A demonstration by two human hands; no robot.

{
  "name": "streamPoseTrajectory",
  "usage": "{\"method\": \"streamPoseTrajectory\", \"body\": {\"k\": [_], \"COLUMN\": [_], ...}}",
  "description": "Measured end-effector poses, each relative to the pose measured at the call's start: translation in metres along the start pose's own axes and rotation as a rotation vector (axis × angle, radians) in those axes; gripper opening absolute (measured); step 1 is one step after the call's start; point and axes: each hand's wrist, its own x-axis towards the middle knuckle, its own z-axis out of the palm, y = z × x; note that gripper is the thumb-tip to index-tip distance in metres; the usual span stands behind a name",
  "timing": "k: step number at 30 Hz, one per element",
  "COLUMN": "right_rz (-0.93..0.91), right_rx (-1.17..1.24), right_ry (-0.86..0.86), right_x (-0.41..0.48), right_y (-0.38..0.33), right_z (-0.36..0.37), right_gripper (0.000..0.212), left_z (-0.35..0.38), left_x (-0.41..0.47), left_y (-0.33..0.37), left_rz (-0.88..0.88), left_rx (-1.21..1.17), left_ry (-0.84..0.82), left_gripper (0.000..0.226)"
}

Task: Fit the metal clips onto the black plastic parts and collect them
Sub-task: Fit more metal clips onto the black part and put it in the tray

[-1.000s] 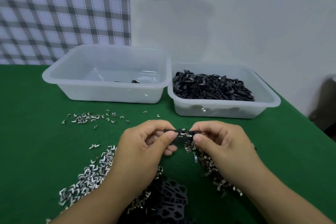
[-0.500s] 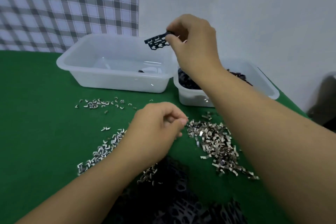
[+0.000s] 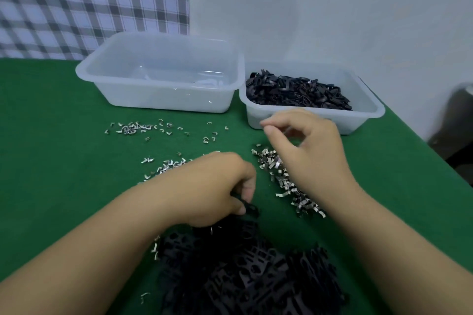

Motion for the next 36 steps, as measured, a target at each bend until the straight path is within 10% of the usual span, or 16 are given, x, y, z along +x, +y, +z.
{"method": "streamPoseTrajectory", "body": {"k": [11, 26, 36], "right_rz": [0.299, 0.382, 0.235], "right_rx": [0.515, 0.546, 0.427], "right_ry": [-0.196, -0.246, -0.209], "right_x": [-0.007, -0.005, 0.002], "right_y": [0.017, 0.013, 0.018], "right_z": [-0.011, -0.002, -0.008], "right_gripper": [0.022, 0.027, 0.026], "left_z": [0.024, 0.034, 0.033], "left_x": [0.016, 0.023, 0.026], "left_y": [-0.006, -0.015, -0.017], "left_rz": [0.200, 0.007, -0.088], "left_rx": [-0.297, -0.468, -1.112], "left_ry": [0.827, 0.950, 0.740], "left_gripper": [0.031, 0.037, 0.015]}}
